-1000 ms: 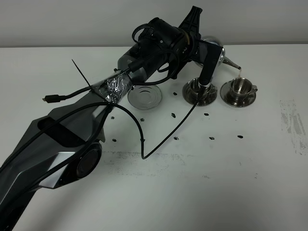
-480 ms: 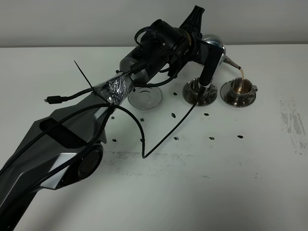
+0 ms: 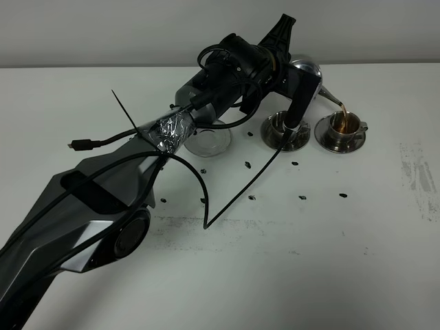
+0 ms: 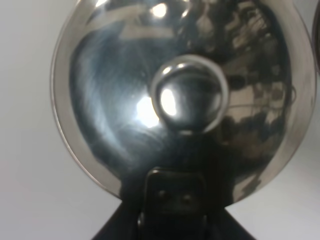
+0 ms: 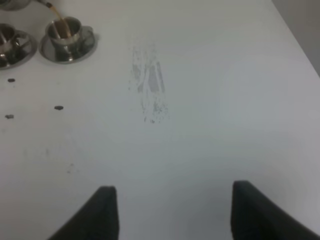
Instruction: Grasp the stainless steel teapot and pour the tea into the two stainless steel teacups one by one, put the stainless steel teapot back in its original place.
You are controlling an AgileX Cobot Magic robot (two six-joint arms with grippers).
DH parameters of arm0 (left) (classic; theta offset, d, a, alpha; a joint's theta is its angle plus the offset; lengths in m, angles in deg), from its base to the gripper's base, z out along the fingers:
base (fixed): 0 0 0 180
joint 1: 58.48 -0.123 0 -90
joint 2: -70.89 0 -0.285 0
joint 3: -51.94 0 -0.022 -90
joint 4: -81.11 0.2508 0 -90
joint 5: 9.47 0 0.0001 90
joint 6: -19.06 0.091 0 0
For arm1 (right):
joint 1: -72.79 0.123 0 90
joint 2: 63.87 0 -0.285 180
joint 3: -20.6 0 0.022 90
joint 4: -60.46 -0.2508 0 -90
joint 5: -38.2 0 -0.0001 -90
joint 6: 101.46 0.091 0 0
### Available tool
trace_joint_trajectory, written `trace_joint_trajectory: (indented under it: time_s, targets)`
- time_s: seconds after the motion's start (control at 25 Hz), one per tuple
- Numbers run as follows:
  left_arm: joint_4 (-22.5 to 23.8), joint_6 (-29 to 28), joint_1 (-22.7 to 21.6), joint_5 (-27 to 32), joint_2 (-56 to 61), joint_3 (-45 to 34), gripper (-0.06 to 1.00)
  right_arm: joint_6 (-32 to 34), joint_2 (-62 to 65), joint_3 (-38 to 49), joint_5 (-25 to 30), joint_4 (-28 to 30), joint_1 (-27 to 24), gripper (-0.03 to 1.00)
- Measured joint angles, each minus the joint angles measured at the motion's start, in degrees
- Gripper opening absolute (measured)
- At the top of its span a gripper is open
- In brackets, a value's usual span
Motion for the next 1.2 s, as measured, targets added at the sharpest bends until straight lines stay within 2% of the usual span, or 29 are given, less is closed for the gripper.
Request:
trace_joint_trajectory:
  time_s: [0.6,1.2]
  targets:
    - [5.15,0.43,1.23,-2.18,0.00,-0.87,0.18,0.00,0.00,0.00,0.00,0.00,0.00,0.49]
    - [7.15,2.90,1.74,-3.59,0.00,-0.87,0.18,0.00,0.00,0.00,0.00,0.00,0.00,0.49]
